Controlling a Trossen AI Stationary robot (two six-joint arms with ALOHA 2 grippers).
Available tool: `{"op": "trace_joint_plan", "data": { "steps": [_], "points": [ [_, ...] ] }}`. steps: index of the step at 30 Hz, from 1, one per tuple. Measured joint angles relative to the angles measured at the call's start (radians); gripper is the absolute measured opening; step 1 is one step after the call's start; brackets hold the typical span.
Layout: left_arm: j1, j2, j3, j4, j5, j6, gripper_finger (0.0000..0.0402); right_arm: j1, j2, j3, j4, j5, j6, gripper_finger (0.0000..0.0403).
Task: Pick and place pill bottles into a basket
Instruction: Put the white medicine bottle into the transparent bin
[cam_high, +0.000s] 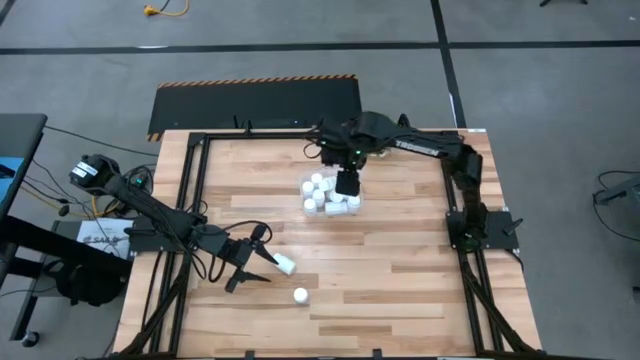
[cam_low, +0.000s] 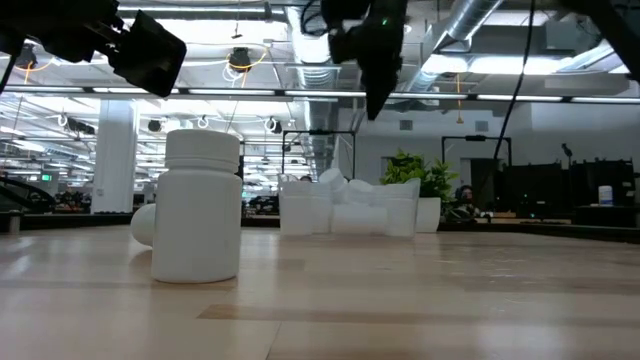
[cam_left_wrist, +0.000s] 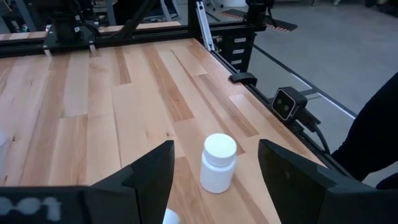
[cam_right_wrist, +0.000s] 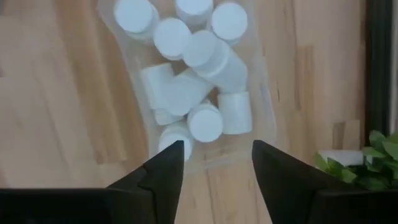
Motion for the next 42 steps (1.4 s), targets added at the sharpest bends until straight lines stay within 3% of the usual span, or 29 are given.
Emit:
{"op": "trace_joint_plan", "data": {
  "steps": [8, 15, 18, 22, 27, 31, 36, 42],
  "points": [
    [0.000, 0.000, 0.014, -0.006, 0.046, -0.025, 0.0220, 0.080, -0.170, -0.003, -0.033, -0.036, 0.083, 0.0150],
    [-0.001, 0.000, 0.080, -0.091, 0.076, -0.009, 0.0220, 0.237, -0.299, -0.032, -0.020, -0.089, 0.222, 0.0141],
    [-0.001, 0.000, 0.114, -0.164, 0.086, -0.003, 0.0220, 0.334, -0.352, -0.095, 0.016, -0.019, 0.301, 0.0142],
    [-0.003, 0.000, 0.153, -0.251, 0.086, -0.002, 0.0220, 0.480, -0.426, -0.236, 0.104, 0.172, 0.420, 0.0143],
    [-0.030, 0.000, 0.169, -0.258, 0.035, -0.039, 0.0220, 0.648, -0.509, -0.445, 0.261, 0.417, 0.601, 0.0142],
    [-0.052, 0.008, 0.170, -0.255, 0.017, -0.063, 0.0220, 0.755, -0.547, -0.593, 0.418, 0.525, 0.672, 0.0148],
    [-0.082, 0.066, 0.171, -0.213, 0.043, -0.021, 0.0220, 0.837, -0.560, -0.738, 0.665, 0.540, 0.621, 0.0154],
    [-0.091, 0.194, 0.197, -0.098, 0.047, -0.014, 0.0220, 0.873, -0.563, -0.880, 0.923, 0.428, 0.481, 0.0146]
  ]
}}
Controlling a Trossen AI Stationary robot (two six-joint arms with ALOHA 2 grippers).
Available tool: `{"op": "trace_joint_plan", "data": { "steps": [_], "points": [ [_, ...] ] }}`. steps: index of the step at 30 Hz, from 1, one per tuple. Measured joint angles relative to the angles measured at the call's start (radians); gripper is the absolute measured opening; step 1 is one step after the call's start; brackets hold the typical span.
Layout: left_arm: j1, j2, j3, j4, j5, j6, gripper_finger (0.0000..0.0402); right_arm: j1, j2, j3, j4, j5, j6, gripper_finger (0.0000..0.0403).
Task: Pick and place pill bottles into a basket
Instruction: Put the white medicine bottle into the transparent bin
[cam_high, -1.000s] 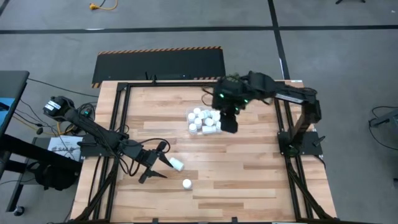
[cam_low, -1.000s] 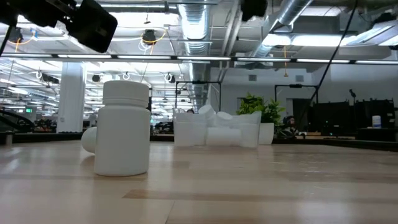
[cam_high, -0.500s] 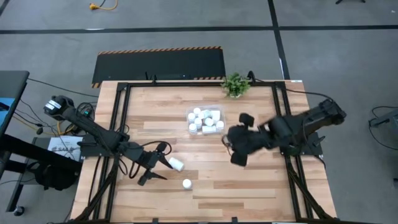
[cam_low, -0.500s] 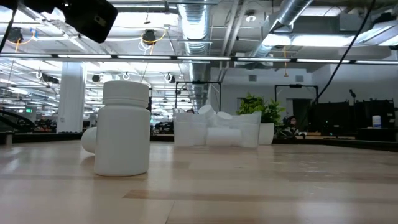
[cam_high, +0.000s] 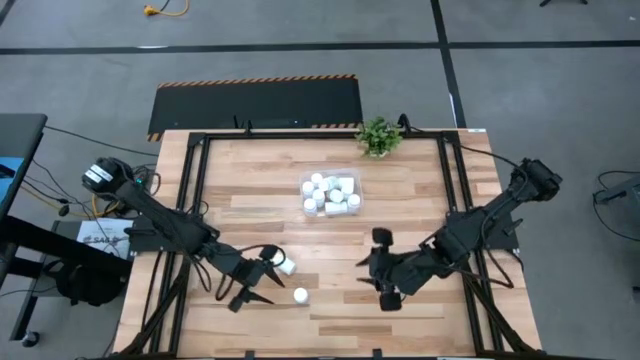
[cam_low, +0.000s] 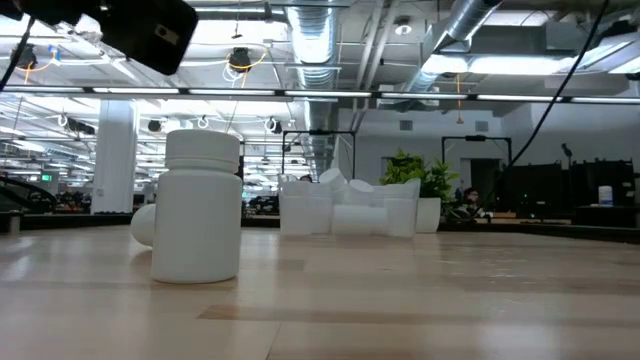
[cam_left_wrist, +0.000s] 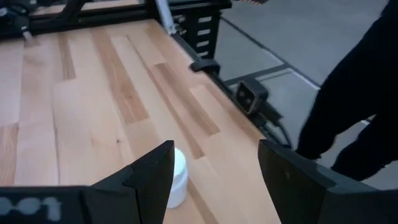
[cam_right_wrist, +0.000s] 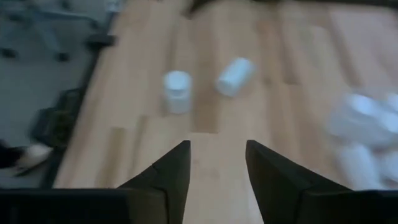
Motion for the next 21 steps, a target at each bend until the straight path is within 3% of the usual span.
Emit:
{"op": "trace_joint_plan", "data": {
  "steps": [4, 8, 15, 21],
  "points": [
    [0.000, 0.091, 0.066, -0.009, -0.040, -0.010, 0.0220, -0.001, -0.045, -0.121, 0.230, -0.128, -0.071, 0.0133],
    [0.005, 0.167, 0.135, -0.022, -0.044, -0.040, 0.0220, -0.002, -0.106, -0.247, 0.359, -0.165, -0.107, 0.0119],
    [0.012, 0.235, 0.227, -0.182, -0.055, -0.112, 0.0220, 0.006, -0.201, -0.389, 0.382, -0.162, -0.100, 0.0114],
    [0.015, 0.251, 0.233, -0.203, -0.076, -0.162, 0.0223, 0.030, -0.215, -0.404, 0.367, -0.161, -0.145, 0.0130]
  ]
}}
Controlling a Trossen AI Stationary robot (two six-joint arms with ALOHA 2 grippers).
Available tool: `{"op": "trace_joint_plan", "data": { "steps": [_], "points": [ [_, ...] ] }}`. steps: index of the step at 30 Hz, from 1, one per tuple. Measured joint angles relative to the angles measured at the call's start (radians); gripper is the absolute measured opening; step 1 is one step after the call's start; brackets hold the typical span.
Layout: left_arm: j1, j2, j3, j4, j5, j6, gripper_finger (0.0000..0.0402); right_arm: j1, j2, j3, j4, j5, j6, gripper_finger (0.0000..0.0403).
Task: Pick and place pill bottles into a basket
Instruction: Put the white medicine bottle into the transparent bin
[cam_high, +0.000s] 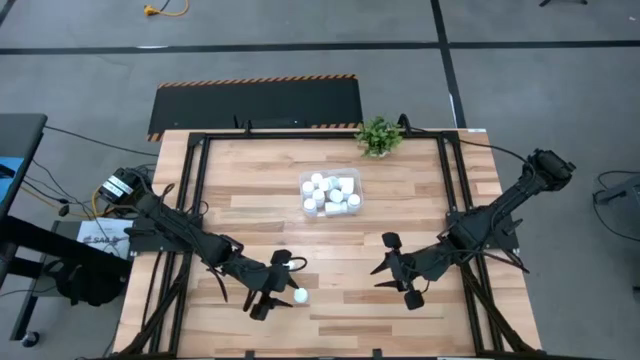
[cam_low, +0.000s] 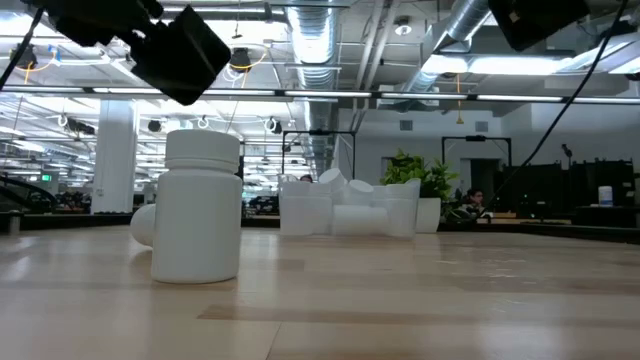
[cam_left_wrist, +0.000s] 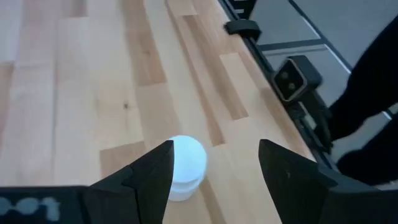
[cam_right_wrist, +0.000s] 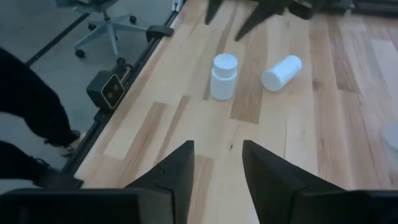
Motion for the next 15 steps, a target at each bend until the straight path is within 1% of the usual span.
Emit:
{"op": "trace_joint_plan", "data": {
  "steps": [4, 10, 15],
  "points": [
    [0.007, 0.007, 0.000, -0.021, -0.027, -0.008, 0.0236, 0.004, 0.000, 0.000, 0.004, -0.001, -0.056, 0.0143],
    [0.020, 0.046, 0.000, -0.014, -0.010, -0.005, 0.0258, -0.004, 0.009, 0.000, 0.005, -0.001, -0.068, 0.0152],
    [0.025, 0.048, 0.000, -0.030, -0.001, 0.030, 0.0267, -0.009, 0.030, 0.000, 0.019, -0.001, -0.055, 0.0151]
  ]
}}
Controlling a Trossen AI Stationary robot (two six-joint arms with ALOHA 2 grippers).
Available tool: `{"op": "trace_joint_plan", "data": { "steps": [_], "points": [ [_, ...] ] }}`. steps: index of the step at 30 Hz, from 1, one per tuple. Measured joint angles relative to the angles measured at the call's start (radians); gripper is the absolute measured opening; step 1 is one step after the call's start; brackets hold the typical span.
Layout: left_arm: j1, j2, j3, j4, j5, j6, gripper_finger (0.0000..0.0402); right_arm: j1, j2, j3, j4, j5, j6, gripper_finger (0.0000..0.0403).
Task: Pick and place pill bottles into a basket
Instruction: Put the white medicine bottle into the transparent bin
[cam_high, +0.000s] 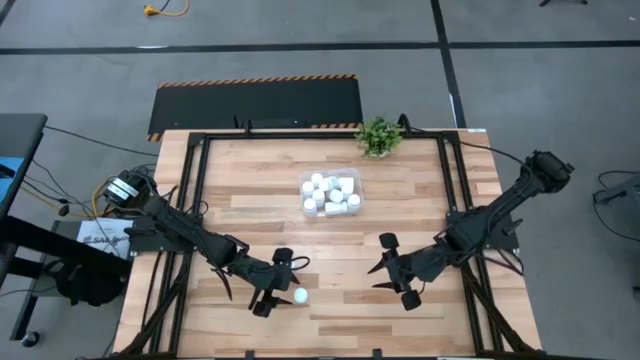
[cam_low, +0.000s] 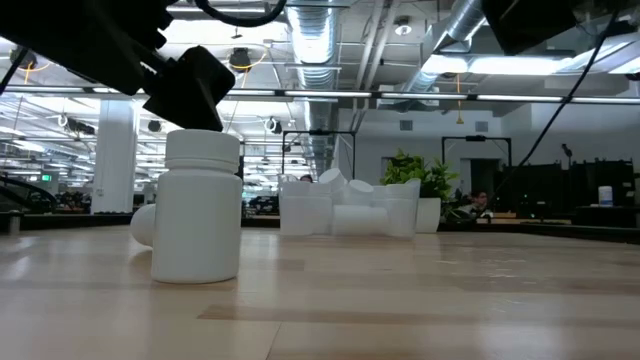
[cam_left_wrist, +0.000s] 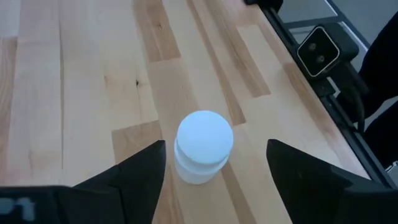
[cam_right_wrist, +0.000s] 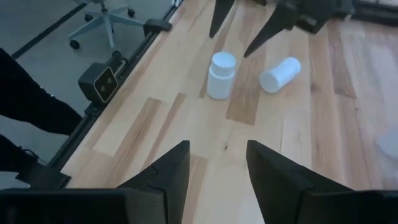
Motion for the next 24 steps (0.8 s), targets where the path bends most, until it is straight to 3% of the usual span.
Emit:
{"op": "trace_joint_plan", "data": {
  "steps": [15, 24],
  "points": [
    [0.002, 0.000, 0.000, -0.006, -0.027, 0.047, 0.0268, -0.023, 0.004, 0.000, -0.009, -0.001, 0.023, 0.0148],
    [0.001, -0.001, 0.066, -0.130, -0.016, 0.087, 0.0268, -0.023, 0.004, 0.000, -0.009, -0.001, 0.034, 0.0143]
  ]
}}
